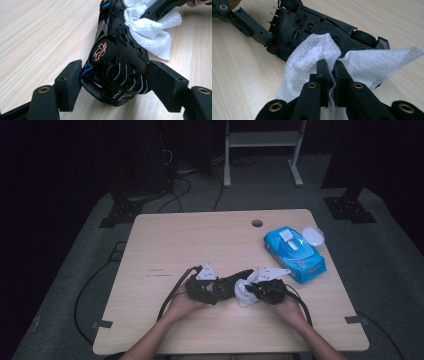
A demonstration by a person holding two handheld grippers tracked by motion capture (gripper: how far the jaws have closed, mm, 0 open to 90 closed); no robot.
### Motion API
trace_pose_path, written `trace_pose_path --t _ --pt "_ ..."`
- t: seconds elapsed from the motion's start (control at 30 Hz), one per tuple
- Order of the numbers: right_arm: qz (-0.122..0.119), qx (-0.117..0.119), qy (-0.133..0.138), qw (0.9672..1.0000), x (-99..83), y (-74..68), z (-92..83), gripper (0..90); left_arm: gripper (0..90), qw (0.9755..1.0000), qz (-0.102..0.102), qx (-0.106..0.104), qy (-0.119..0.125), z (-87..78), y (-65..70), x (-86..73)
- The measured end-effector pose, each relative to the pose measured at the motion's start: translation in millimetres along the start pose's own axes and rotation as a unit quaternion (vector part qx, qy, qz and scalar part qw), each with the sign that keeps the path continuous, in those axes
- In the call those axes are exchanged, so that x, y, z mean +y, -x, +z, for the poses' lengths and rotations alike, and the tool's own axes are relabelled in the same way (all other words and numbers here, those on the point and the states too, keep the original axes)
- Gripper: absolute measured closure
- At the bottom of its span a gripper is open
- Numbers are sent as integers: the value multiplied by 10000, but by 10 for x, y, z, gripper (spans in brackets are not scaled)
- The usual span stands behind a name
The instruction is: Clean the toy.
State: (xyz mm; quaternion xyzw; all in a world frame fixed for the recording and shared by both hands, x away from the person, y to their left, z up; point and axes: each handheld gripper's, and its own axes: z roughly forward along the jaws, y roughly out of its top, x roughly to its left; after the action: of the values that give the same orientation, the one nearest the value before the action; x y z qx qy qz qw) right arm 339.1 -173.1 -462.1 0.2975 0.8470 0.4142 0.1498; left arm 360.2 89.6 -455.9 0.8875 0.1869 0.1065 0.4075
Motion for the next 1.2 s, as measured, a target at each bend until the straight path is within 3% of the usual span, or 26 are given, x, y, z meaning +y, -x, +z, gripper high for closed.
trace_pose_path --t 0.1,0.2,0.27,0.7,0.87,1.03,1.2 --pt "17 38 -50 10000 -1 -7 -6 842 313 9994 246 145 206 -52 67 2" --pt "-7 77 -251 9997 -30 -22 15 842 437 9984 449 121 330 -91 123 17" --pt "-27 89 -288 9995 -61 -46 39 842 415 9980 548 149 277 -73 169 28" --pt "38 128 -242 9996 -71 -43 32 842 466 9979 446 -334 332 71 255 62" --pt "57 160 -256 9995 -74 -52 51 842 447 9987 333 -260 275 146 281 79" --pt "216 261 -87 9994 -59 -37 40 842 545 9990 316 12 301 125 253 74" --pt "237 320 61 9992 -11 -61 18 842 572 9993 264 76 236 92 174 52"
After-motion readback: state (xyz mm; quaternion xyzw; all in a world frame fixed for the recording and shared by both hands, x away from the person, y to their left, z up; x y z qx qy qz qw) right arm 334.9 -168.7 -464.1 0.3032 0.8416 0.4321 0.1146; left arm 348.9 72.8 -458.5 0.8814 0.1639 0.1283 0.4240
